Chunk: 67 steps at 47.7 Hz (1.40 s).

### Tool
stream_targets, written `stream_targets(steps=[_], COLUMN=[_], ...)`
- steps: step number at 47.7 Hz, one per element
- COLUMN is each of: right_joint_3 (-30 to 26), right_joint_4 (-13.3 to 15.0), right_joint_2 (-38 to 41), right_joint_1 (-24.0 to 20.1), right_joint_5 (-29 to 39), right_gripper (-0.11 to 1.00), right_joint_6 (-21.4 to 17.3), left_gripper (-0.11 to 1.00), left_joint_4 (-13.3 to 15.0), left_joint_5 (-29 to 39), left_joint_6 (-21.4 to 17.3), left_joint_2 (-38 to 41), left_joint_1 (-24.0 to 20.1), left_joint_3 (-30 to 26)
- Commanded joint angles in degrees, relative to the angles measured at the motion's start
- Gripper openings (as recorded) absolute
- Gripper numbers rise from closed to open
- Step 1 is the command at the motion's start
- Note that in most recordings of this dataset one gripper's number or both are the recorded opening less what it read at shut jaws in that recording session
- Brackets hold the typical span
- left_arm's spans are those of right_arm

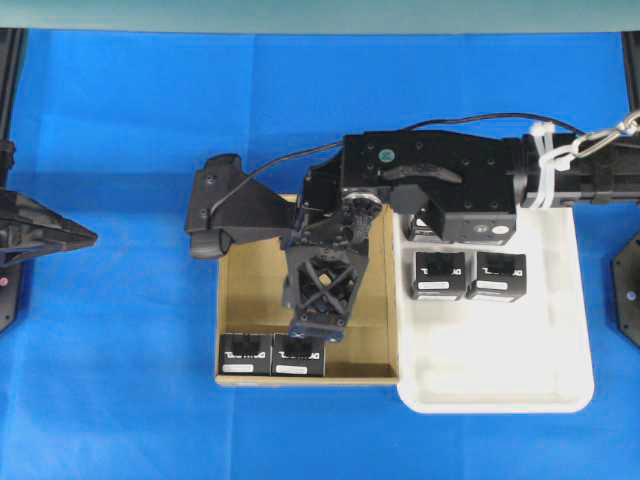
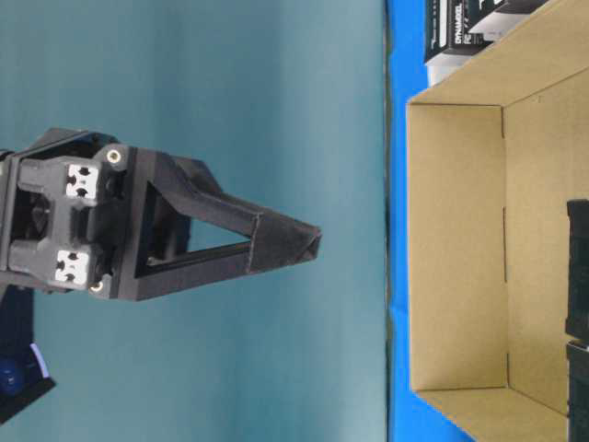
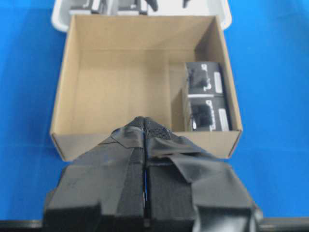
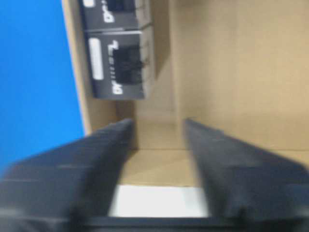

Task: Pick the box from inside the cardboard box.
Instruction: 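Lower the open right gripper around the right servo box in the cardboard box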

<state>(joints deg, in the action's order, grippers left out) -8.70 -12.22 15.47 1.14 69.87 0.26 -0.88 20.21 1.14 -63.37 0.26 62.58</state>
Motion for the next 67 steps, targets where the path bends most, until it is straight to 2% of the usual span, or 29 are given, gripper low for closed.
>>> stream_targets(steps=[1, 6, 8, 11, 16, 18, 22, 41, 52, 67], right_joint_3=[1.05, 2.11, 2.46, 2.99, 4.75, 5.45, 6.50, 6.77, 7.03, 7.47], right_joint_4=[-0.53, -1.14, -1.76, -4.92, -12.66, -14.24, -15.56, -17.31, -17.31, -17.31], right_joint_2=[0.53, 0.53, 0.53, 0.53, 0.70, 0.79, 0.97, 5.71, 7.38, 9.14], right_joint_1=[-0.09, 0.00, 0.09, 0.79, 2.72, 3.08, 3.34, 1.93, 1.32, 0.18], right_joint_5=[-0.62, -1.93, -2.81, -4.48, -6.59, -7.12, -7.47, -10.37, -15.03, -15.64], right_gripper=[0.74, 0.96, 1.00, 1.00, 1.00, 1.00, 1.00, 1.00, 1.00, 1.00], right_joint_6=[1.05, 2.99, 3.16, 3.60, 6.42, 8.26, 10.90, 11.60, 11.43, 11.43], left_gripper=[-0.07, -0.07, -0.07, -0.07, -0.07, -0.07, -0.07, -0.07, -0.07, -0.07], left_joint_4=[-0.18, -0.09, -0.09, -0.18, -0.09, -0.18, -0.18, -0.18, -0.09, -0.18], left_joint_5=[-0.26, -0.35, -0.26, -0.26, -0.26, -0.35, -0.35, -0.26, -0.26, -0.35], left_joint_6=[0.09, 0.09, 0.18, 0.18, 0.18, 0.18, 0.18, 0.26, 2.46, 2.64], left_joint_2=[0.35, 0.35, 0.35, 0.35, 0.35, 0.35, 0.35, 0.35, 0.35, 0.35], left_joint_1=[0.09, 0.09, 0.09, 0.09, 0.09, 0.09, 0.09, 0.09, 0.09, 0.09], left_joint_3=[-1.67, -1.67, -1.58, -1.67, -1.67, -1.67, -1.67, -1.67, -1.58, -1.58])
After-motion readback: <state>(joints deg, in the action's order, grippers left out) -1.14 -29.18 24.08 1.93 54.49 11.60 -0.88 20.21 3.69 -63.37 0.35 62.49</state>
